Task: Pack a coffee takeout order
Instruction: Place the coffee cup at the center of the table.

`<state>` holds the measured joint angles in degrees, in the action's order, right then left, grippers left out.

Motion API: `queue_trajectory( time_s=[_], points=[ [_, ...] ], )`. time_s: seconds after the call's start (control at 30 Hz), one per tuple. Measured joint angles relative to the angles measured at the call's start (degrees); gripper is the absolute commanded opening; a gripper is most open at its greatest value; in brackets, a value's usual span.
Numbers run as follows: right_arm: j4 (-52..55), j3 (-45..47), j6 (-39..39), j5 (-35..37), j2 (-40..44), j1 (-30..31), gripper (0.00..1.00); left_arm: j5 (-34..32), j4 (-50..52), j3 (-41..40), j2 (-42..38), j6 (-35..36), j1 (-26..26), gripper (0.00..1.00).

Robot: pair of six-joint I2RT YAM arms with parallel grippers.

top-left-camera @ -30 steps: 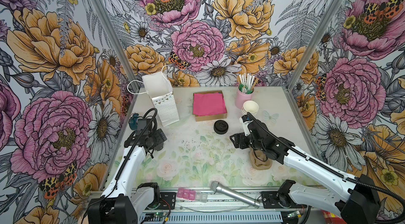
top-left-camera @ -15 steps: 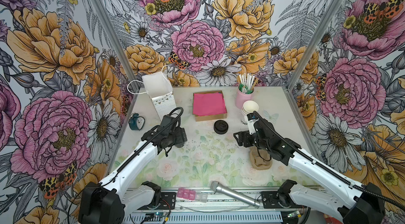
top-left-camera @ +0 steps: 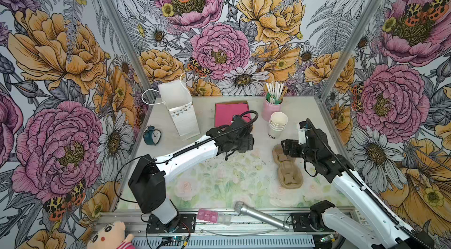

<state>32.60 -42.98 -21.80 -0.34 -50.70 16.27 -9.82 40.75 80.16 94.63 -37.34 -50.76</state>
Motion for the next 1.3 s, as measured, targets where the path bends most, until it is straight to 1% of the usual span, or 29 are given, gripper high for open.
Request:
queue_trajectory(
  time_s=[0.13,0.23,0.37,0.53,0.6,0.67,1.1,1.2,1.3],
  points=[
    [1.6,0.0,0.1,-1.1,1.7,-3.4,0.86,0.0,-0.6,7.7,7.5,0.3,-2.1,0.89],
    [2.3,0.0,0.3,-2.1,3.0,-5.3,0.86,0.1,-0.9,11.6,12.7,0.5,-2.9,0.88],
    [3.1,0.0,0.4,-3.5,4.1,-7.1,0.86,0.4,-0.9,14.1,18.4,0.9,-3.3,0.89],
    [3.5,0.0,0.5,-5.0,4.2,-7.7,0.86,0.6,-0.8,15.6,21.7,1.5,-3.3,0.91],
    [3.7,0.0,0.5,-5.6,4.2,-7.8,0.86,0.7,-0.7,16.5,22.1,1.6,-3.3,0.94],
    [3.7,0.0,0.5,-6.0,4.2,-8.1,0.86,0.8,-0.7,17.4,22.5,1.7,-3.3,0.99],
    [4.6,0.0,0.6,-8.0,4.2,-8.5,0.85,0.9,-0.5,17.6,21.5,1.9,-3.6,0.99],
    [5.8,0.0,1.2,-8.6,4.2,-8.5,0.85,0.8,0.1,16.6,17.3,1.9,-4.0,0.99],
    [7.5,0.0,1.9,-9.4,4.2,-8.5,0.84,0.0,1.2,14.5,9.2,2.6,-4.7,0.99]
  ],
)
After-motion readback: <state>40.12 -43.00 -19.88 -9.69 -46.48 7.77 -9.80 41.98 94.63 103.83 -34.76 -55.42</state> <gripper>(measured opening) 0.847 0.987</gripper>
